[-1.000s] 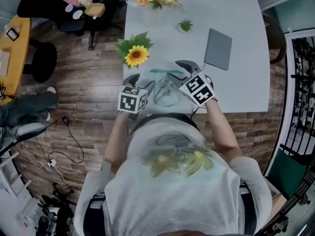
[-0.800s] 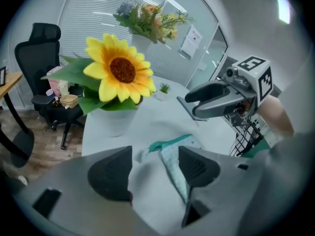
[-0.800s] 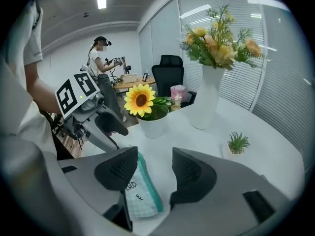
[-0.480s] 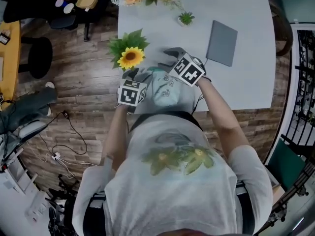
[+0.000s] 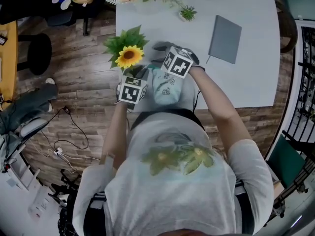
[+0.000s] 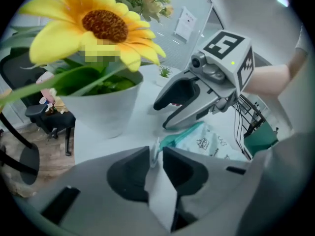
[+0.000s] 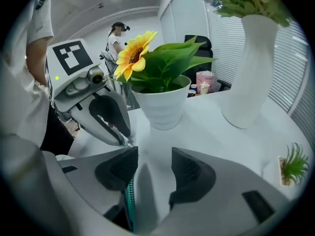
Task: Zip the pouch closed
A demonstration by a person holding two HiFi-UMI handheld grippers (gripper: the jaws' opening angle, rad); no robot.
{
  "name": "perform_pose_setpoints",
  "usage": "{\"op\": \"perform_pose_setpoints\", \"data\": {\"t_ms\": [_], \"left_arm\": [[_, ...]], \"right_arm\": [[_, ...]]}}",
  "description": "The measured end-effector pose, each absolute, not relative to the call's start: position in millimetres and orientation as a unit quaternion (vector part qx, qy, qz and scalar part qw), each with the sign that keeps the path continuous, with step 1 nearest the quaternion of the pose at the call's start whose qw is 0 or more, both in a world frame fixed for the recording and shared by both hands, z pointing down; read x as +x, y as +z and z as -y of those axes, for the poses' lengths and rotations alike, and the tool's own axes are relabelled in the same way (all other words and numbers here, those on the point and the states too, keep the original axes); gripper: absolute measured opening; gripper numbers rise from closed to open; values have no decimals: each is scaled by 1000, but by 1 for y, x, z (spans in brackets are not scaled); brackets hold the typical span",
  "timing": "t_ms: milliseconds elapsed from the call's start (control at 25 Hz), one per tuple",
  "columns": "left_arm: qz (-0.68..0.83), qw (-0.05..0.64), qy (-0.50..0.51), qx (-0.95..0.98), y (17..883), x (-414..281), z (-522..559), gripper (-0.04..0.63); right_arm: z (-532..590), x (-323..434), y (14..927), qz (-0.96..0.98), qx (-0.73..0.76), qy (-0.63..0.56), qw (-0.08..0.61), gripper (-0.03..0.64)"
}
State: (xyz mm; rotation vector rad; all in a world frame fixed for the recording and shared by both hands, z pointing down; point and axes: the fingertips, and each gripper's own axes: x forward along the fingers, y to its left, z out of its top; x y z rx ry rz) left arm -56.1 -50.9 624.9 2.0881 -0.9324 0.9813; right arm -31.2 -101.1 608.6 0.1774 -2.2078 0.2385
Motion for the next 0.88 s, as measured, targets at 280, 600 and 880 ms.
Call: {"op": "perform_pose_setpoints", "data": {"t_ms": [280,600,880], "left_arm": [[335,309,402,794,632,-53,45,37],[330,279,414,801,634,-53,45,23],[313,225,437,813,636,-52,45,23]], "right_arm": [[85,-43,620,879,5,35,475,202],[69,-46,618,870,-38,-13,491,187],[63,-48,623,863,-62,-25,501,146]]}}
